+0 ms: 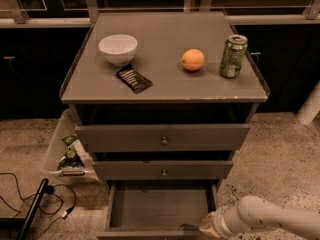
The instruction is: Close bottom drawer
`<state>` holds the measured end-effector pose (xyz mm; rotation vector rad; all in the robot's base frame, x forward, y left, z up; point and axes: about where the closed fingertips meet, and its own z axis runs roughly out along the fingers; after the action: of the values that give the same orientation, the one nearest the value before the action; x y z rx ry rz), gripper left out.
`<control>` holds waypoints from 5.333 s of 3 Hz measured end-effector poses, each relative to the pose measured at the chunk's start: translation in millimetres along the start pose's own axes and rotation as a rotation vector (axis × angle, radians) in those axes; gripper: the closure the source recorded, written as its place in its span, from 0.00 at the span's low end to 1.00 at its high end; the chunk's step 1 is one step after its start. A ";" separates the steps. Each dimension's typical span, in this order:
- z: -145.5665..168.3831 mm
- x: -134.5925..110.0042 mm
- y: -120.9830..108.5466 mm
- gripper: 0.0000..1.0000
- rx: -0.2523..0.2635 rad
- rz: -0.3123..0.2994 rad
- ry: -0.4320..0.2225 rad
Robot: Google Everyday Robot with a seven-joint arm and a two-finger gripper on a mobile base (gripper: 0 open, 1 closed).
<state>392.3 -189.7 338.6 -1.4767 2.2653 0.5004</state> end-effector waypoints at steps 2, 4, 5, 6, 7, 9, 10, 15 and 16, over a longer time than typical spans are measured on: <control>-3.3 9.5 -22.0 1.00 0.158 -0.030 -0.037; 90.1 75.5 3.2 1.00 0.046 0.018 0.012; 127.1 98.8 14.9 1.00 0.011 0.010 0.000; 150.0 104.5 5.6 1.00 0.024 -0.038 -0.010; 153.9 88.5 -20.4 1.00 0.075 -0.112 -0.025; 154.0 88.5 -20.2 0.58 0.075 -0.112 -0.025; 154.0 88.5 -20.2 0.35 0.075 -0.112 -0.025; 168.1 33.3 -98.3 0.73 0.098 -0.305 -0.147; 167.8 28.6 -102.8 0.96 0.099 -0.319 -0.156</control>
Offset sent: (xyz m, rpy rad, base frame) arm 0.0090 -0.0106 -0.0006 -0.0173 -0.1098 -0.0269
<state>497.6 -168.5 171.3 -1.6455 1.8630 0.3852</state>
